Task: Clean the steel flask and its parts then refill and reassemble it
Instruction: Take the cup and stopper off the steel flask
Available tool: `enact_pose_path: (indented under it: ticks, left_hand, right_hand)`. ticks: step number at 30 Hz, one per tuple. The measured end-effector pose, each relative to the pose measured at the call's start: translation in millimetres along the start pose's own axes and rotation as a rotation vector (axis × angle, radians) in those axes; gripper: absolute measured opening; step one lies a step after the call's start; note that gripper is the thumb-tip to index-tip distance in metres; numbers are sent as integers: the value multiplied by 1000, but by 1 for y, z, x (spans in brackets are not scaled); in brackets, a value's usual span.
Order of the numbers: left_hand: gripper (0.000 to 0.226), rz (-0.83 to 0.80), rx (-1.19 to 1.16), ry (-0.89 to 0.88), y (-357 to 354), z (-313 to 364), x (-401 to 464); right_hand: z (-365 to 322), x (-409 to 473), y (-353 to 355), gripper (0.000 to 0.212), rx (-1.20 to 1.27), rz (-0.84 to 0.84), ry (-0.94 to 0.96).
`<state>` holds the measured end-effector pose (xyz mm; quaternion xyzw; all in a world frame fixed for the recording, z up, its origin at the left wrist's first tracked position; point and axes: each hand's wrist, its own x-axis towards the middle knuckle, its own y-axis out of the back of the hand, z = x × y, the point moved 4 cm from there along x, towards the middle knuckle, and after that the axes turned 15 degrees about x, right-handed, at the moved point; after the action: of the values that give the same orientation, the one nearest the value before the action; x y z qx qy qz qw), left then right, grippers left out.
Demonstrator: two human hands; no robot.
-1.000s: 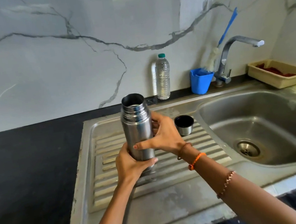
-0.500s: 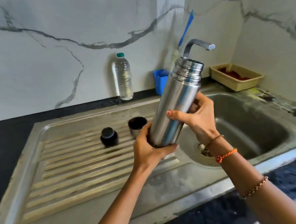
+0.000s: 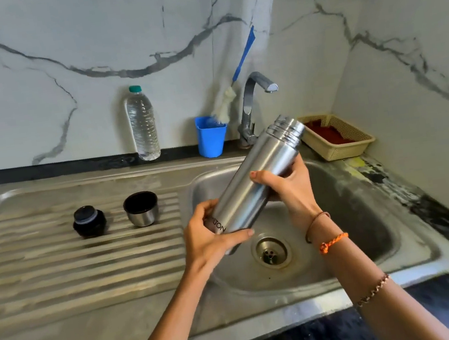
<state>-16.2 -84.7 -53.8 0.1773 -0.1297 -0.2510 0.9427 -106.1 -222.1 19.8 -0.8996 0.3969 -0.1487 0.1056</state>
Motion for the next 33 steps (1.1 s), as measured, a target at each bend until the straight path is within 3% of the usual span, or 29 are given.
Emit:
enact_pose_path:
  ticks: [5, 12, 19, 28, 33]
  left_hand:
    - [82, 9, 186, 92, -7, 11, 17]
    - [91, -62, 432, 121, -4, -7, 7]
    - [85, -66, 528, 138, 10, -1, 27]
    - [99, -107, 618, 131, 4, -1, 26]
    - [105, -140, 665, 142, 2, 7, 31]
  right_hand:
    - [31, 27, 23, 56, 197, 114, -302]
    - [81, 10, 38, 49, 288, 177, -471]
    - [93, 23, 24, 44, 370, 145, -504]
    - [110, 21, 33, 61, 405, 149, -514]
    - [107, 26, 38, 48, 406, 177, -488]
